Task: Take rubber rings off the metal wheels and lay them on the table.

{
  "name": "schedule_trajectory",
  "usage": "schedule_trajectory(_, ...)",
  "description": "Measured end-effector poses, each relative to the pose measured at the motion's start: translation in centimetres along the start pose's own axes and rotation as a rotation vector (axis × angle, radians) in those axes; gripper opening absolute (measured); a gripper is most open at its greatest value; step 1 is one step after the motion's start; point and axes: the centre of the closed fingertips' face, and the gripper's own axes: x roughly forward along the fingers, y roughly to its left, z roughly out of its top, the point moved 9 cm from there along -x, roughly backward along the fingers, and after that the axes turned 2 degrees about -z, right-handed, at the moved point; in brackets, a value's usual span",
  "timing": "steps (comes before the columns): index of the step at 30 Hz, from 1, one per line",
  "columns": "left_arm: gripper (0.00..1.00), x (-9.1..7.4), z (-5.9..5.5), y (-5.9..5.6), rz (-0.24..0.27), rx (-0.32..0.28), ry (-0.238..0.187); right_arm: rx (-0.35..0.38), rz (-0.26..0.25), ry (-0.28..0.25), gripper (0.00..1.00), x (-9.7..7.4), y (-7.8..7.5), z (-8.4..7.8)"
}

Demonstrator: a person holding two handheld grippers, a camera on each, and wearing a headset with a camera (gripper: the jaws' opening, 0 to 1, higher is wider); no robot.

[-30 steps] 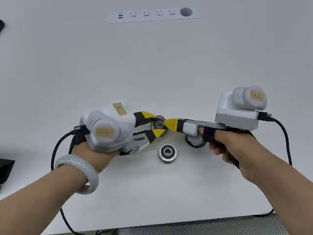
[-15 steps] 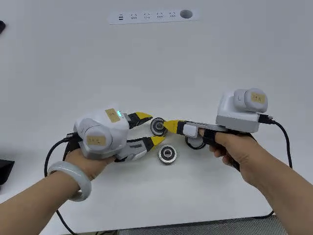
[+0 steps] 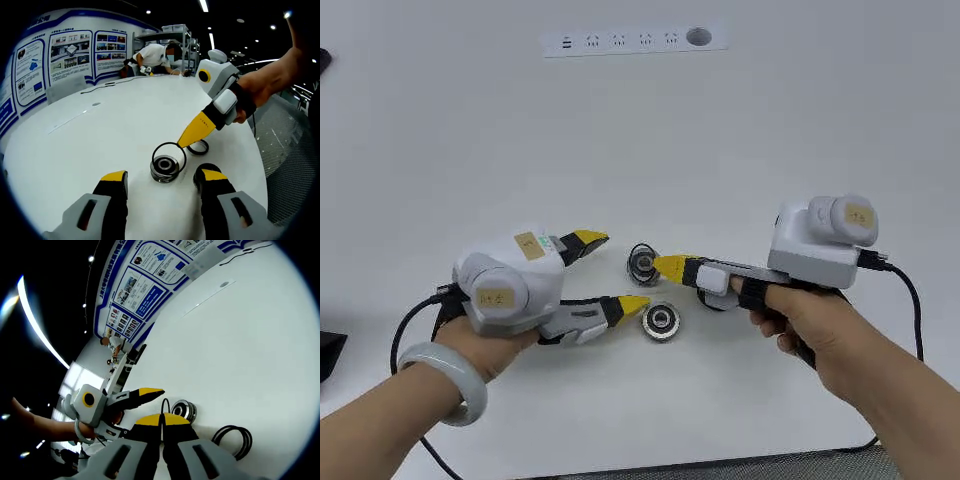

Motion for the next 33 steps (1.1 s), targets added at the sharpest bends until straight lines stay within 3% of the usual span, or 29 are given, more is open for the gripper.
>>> schedule_trajectory(14,0.73,-1.2,-0.5,-0.3,-0.016,-0.021,-0.032,0.059,-0.007,-0.052,0.02,-3.3,-0.2,-1.4)
schedule_trajectory(25,0.84,-2.4,-1.0,-0.6,-0.014,-0.056,-0.057,0.133,-0.078,-0.114,0.02,-6.6,-2.4,-2.1)
schedule_trajectory(33,0.85,-3.1,-1.4,-0.8,-0.003,-0.078,-0.062,0.141,-0.130,-0.113,0.02,-7.0,-3.7,-2.4)
